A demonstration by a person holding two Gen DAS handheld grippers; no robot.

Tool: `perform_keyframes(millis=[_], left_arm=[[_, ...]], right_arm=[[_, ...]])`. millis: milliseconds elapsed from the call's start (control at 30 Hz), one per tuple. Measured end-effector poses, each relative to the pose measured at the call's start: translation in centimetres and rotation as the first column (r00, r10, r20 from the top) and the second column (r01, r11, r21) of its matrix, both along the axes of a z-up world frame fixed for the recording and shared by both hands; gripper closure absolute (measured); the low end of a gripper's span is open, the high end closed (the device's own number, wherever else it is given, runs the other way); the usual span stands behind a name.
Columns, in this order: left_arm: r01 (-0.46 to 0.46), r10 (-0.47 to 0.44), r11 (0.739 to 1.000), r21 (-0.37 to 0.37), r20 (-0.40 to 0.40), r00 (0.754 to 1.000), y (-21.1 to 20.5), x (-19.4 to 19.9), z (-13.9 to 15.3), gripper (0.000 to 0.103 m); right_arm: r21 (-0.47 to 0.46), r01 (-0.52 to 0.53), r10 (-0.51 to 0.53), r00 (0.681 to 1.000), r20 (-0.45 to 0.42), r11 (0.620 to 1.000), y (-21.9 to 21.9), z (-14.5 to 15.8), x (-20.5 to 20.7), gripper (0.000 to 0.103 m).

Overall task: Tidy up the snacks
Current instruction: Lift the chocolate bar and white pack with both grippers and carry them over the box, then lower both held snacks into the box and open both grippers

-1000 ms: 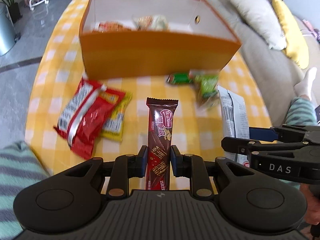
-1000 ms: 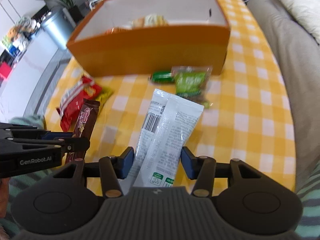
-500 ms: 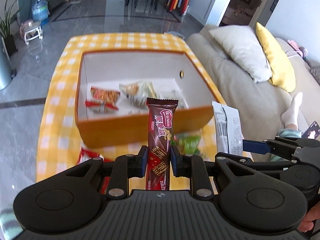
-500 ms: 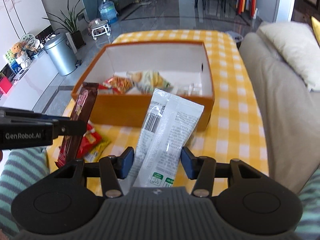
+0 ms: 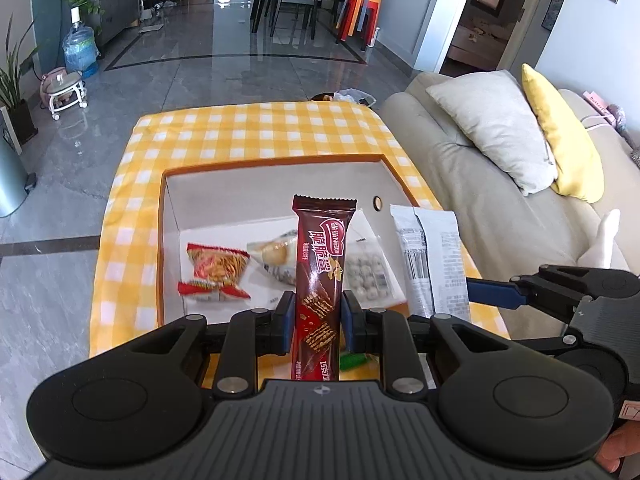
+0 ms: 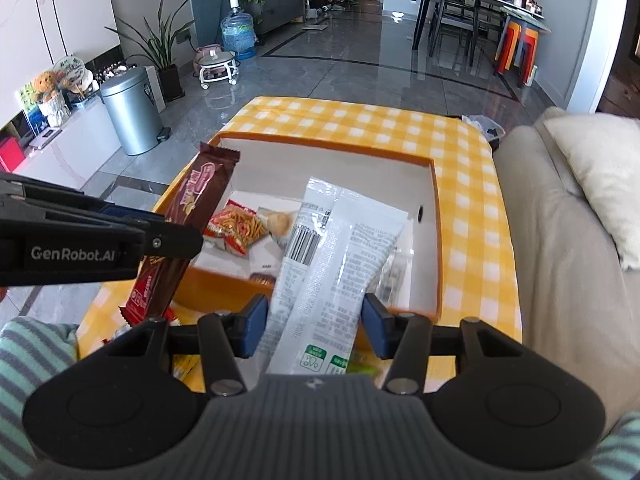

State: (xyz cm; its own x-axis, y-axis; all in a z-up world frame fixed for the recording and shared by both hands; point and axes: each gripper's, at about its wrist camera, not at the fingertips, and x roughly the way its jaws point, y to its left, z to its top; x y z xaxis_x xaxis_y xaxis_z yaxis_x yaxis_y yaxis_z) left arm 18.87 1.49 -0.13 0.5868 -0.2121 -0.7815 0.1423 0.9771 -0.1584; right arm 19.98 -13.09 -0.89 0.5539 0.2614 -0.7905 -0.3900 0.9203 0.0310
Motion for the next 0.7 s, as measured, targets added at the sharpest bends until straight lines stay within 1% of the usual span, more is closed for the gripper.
perform_keyframes(millis=[200,333,500,700], left_arm=[[-0.005,0.006,1.0,0.025,-0.017,1.0,0.0,2.8,-0.7,0.078],[-0.003,0.004,0.999,0.038,-0.041,0.999,0.1,4.9,-1.4,0.078],[-0.005,0.011,0.998,0.065,-0.094,0.996,0.0,7.4,-3.2,0.078],[-0.018,0.03,0.997,0.069,-0.172,0.985,0.2,9.7,-6.0,0.078]], right_arm=[[-0.039,-0.013,0.014,1.0,0.016,0.999,1.1,-0.4,3.4,0.054],[-0.092,-0.032,0.034,0.999,0.027,0.995,2.2,-1.0,5.7,0.054],[-0.171,-0.052,0.057,0.998,0.021,0.984,3.3,-2.5,8.3,0.054],[-0.245,-0.094,0.095,0.995,-0.007,0.965,4.6,-5.0,10.6,0.054]])
